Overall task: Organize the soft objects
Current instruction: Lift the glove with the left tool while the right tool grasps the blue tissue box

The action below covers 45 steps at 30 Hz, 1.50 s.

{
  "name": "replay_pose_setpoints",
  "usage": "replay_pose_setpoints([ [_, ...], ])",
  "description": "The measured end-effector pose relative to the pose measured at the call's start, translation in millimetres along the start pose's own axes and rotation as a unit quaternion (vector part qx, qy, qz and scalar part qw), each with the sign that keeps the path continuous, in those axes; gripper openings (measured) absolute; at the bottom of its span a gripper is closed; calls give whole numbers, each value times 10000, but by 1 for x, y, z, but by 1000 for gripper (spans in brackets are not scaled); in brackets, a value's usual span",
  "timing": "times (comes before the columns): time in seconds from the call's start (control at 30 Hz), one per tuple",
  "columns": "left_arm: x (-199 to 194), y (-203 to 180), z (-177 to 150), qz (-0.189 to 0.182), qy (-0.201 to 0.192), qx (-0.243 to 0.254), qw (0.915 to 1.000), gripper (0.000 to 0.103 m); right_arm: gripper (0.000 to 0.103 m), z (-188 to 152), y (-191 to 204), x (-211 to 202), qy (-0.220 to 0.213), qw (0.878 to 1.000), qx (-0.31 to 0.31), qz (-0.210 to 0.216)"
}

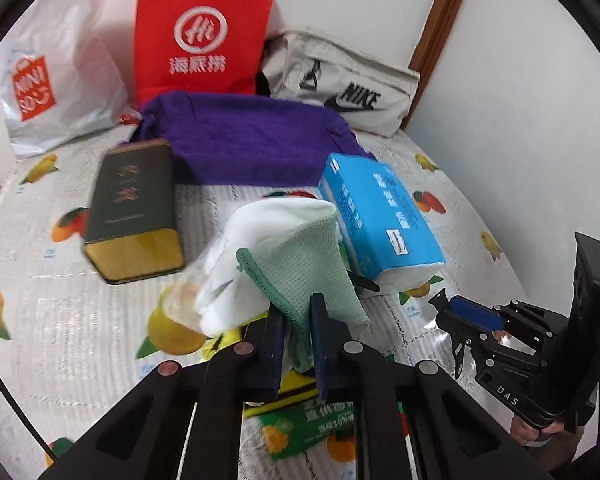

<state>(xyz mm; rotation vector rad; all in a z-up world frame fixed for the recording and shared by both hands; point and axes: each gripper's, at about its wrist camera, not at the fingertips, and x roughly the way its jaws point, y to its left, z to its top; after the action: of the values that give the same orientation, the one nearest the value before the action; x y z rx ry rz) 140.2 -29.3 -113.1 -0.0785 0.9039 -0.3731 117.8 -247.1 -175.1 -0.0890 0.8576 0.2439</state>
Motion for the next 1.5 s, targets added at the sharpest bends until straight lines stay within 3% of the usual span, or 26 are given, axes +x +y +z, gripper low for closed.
replay_pose_setpoints([
  [0.47,-60,44,-21,694,-369,-471,9958,12,21,6,10,-26,-227,9997,-134,-10],
  [0.93,-24,72,-39,781,261,-912,9924,12,21,11,7,-34,-205,9997,-25,-87],
  [1.13,-27,76,-29,709,183,-948,9928,12,21,19,6,-33,-219,9997,-13,-130],
  [1.5,-59,76,18,782,-269,-844,9930,12,21,58,4,-34,-379,9993,-36,-63],
])
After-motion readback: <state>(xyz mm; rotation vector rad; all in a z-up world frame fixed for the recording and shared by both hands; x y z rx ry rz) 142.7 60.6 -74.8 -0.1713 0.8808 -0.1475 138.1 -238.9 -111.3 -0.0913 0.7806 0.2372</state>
